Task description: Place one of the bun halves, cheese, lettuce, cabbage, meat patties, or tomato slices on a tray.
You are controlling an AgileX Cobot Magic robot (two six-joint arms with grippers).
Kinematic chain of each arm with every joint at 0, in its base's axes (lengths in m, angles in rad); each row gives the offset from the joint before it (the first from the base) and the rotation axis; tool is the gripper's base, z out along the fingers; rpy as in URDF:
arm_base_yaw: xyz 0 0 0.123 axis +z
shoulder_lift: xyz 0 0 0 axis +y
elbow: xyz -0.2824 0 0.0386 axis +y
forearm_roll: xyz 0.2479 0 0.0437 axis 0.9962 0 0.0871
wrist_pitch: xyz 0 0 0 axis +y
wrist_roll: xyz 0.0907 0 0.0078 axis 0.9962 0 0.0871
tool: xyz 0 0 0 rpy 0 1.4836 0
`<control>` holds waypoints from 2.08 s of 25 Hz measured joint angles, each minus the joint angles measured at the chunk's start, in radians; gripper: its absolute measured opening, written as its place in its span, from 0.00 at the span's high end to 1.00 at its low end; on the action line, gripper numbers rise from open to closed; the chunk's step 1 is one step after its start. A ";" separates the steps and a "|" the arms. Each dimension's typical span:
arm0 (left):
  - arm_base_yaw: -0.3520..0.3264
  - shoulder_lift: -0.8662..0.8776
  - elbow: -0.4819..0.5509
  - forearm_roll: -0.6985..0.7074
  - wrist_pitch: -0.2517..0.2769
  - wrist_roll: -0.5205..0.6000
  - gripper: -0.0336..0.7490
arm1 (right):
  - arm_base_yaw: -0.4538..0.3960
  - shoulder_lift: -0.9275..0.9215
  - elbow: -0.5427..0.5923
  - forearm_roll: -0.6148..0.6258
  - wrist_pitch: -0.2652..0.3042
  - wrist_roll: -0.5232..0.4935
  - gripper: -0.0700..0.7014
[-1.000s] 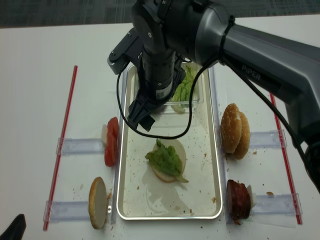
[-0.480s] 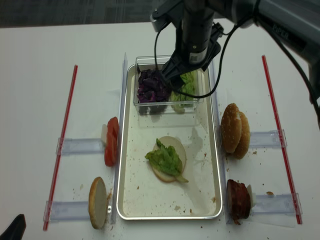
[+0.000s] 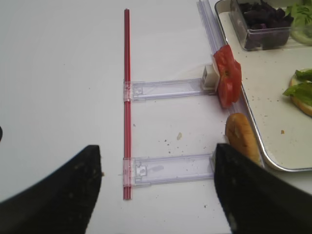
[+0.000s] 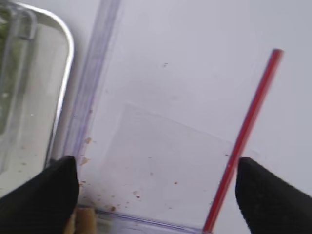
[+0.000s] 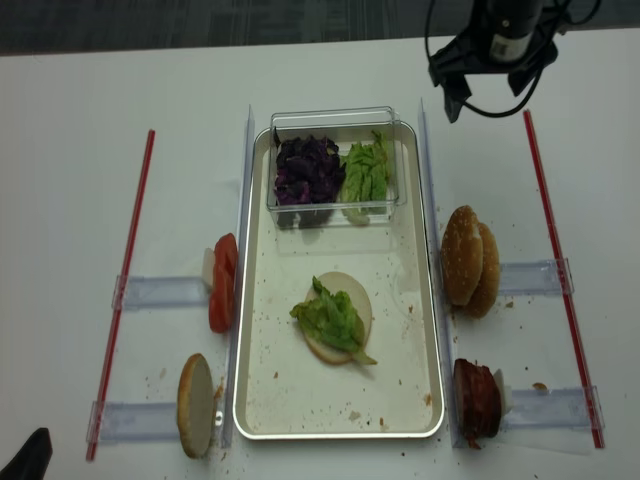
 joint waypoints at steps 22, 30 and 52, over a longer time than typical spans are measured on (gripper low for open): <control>0.000 0.000 0.000 0.000 0.000 0.000 0.38 | -0.248 0.000 0.000 0.068 0.004 -0.017 0.05; 0.000 0.000 0.000 0.000 0.000 0.000 0.38 | -0.248 -0.086 0.000 0.076 0.006 -0.022 0.05; 0.000 0.000 0.000 0.000 0.000 0.000 0.38 | -0.248 -0.805 0.608 0.067 0.015 -0.048 0.05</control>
